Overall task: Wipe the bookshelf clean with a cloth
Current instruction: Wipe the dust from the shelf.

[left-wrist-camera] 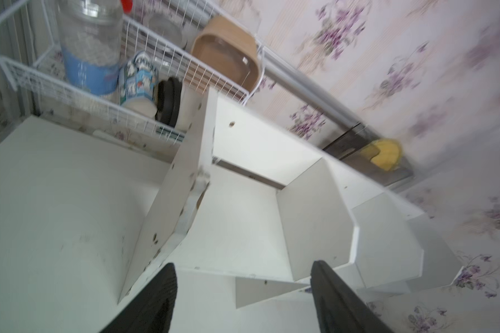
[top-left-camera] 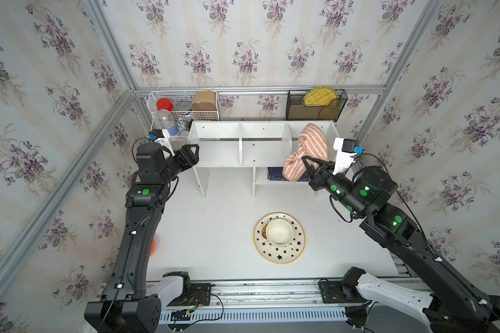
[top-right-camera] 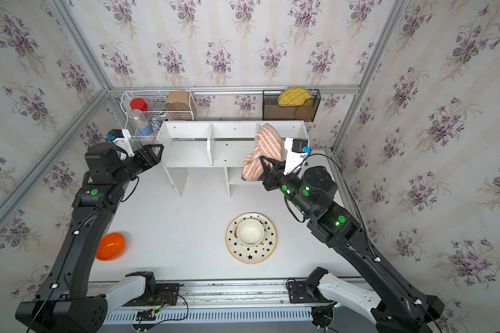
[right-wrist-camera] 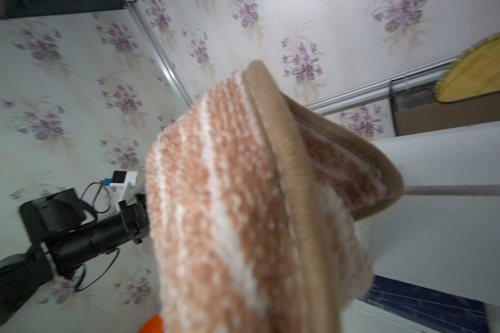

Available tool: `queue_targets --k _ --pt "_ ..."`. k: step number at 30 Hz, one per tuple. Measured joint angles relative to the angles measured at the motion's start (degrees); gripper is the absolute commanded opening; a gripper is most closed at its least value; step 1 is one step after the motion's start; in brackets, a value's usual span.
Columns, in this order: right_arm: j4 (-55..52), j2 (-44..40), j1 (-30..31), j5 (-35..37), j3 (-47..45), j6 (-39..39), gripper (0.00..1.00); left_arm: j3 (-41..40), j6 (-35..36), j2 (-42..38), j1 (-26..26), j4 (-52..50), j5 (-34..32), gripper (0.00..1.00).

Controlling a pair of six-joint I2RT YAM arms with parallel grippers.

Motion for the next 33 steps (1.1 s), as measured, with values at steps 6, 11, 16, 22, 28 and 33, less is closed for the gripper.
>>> queue_targets --k 6,11,16,22,28,33 --pt "-10.6 6.27 -5.64 4.13 7.63 -4.0 0.0 -3.17 1.95 0.57 0.22 3.06 1.29 0.8" --pt "-14.32 12.92 -10.58 3.98 12.0 -5.22 0.0 -3.21 3.98 3.08 0.22 6.16 1.14 0.69" --pt "-15.69 21.14 -14.29 3.93 18.45 -5.27 0.0 -4.0 5.38 6.88 0.33 10.38 1.66 0.54" --pt "-16.48 30.56 -16.06 2.67 23.93 -6.08 0.0 -4.81 5.77 11.32 0.15 15.8 3.45 0.33" --pt "-17.16 35.76 -18.21 2.23 22.75 -5.38 0.0 -6.8 5.77 12.72 -0.46 19.76 5.29 0.25" --pt "-17.97 35.91 -18.08 1.79 20.13 -4.09 0.16 -8.07 5.77 12.07 -1.68 21.53 5.88 0.12"
